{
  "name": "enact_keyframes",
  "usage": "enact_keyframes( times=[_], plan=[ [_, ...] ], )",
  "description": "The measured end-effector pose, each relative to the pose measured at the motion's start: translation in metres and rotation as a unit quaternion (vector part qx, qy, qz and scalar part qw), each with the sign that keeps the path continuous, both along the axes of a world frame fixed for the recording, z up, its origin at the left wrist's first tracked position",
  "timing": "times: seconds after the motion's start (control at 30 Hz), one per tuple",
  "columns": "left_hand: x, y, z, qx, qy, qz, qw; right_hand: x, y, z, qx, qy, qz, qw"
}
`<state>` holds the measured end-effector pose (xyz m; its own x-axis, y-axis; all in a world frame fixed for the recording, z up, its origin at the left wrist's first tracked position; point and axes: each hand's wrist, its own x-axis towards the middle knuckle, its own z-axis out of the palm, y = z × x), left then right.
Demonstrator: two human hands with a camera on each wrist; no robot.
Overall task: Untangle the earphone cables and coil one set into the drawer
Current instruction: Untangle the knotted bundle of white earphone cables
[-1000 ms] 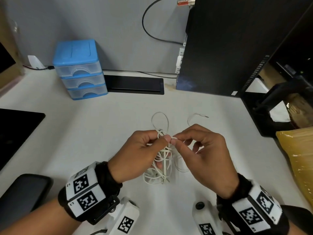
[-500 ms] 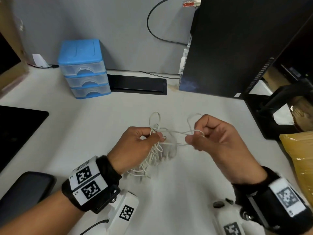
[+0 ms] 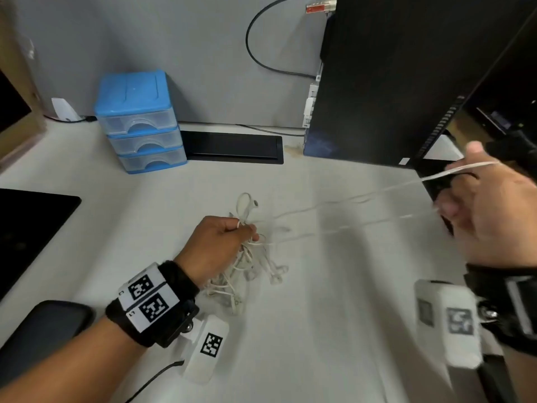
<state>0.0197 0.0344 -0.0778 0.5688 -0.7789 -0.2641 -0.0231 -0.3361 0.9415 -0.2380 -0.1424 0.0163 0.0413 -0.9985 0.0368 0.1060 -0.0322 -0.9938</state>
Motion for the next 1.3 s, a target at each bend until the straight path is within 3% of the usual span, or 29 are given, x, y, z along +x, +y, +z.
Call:
enact_keyframes(
  times=[0.13, 0.3, 0.43, 0.53, 0.7, 0.83, 0.97, 1.0, 1.07, 1.13, 1.17, 1.2, 1.3],
  plan=[
    [0.014, -0.002, 0.005, 0.008, 0.074, 0.055, 0.996, -0.024, -0.030, -0.004, 0.087, -0.063, 0.026, 0.994],
    [0.022, -0.003, 0.004, 0.031, 0.067, 0.065, 0.995, -0.025, -0.036, -0.014, 0.134, -0.110, 0.067, 0.983],
    [0.019, -0.005, -0.001, 0.022, 0.095, 0.069, 0.993, -0.029, -0.049, -0.032, 0.254, -0.064, 0.034, 0.965],
    [0.026, -0.004, -0.002, 0.019, 0.117, 0.084, 0.989, -0.021, -0.043, -0.030, 0.196, -0.047, 0.007, 0.979],
    [0.042, 0.000, 0.004, -0.010, 0.146, 0.122, 0.982, -0.033, -0.049, -0.019, 0.079, -0.118, -0.005, 0.990],
    [0.048, -0.001, 0.008, -0.040, 0.154, 0.153, 0.975, -0.045, -0.054, -0.015, 0.080, 0.011, 0.008, 0.997],
    [0.041, -0.003, 0.013, -0.064, 0.151, 0.143, 0.976, -0.031, -0.043, -0.040, 0.022, 0.250, 0.008, 0.968],
    [0.038, -0.003, 0.014, -0.069, 0.148, 0.135, 0.977, -0.027, -0.039, -0.047, 0.000, 0.321, 0.027, 0.947],
    [0.031, -0.004, 0.017, -0.080, 0.144, 0.116, 0.979, -0.021, -0.033, -0.056, -0.037, 0.489, 0.095, 0.867],
    [0.025, -0.003, 0.021, -0.086, 0.142, 0.098, 0.981, -0.017, -0.027, -0.058, -0.095, 0.582, 0.153, 0.793],
    [0.022, -0.003, 0.023, -0.089, 0.143, 0.090, 0.982, -0.012, -0.021, -0.058, -0.140, 0.575, 0.178, 0.786],
    [0.018, -0.003, 0.025, -0.093, 0.146, 0.083, 0.981, -0.005, -0.013, -0.056, -0.182, 0.538, 0.205, 0.797],
    [0.004, -0.001, 0.031, -0.111, 0.157, 0.055, 0.980, 0.027, 0.030, -0.051, -0.220, 0.372, 0.282, 0.857]
  ],
)
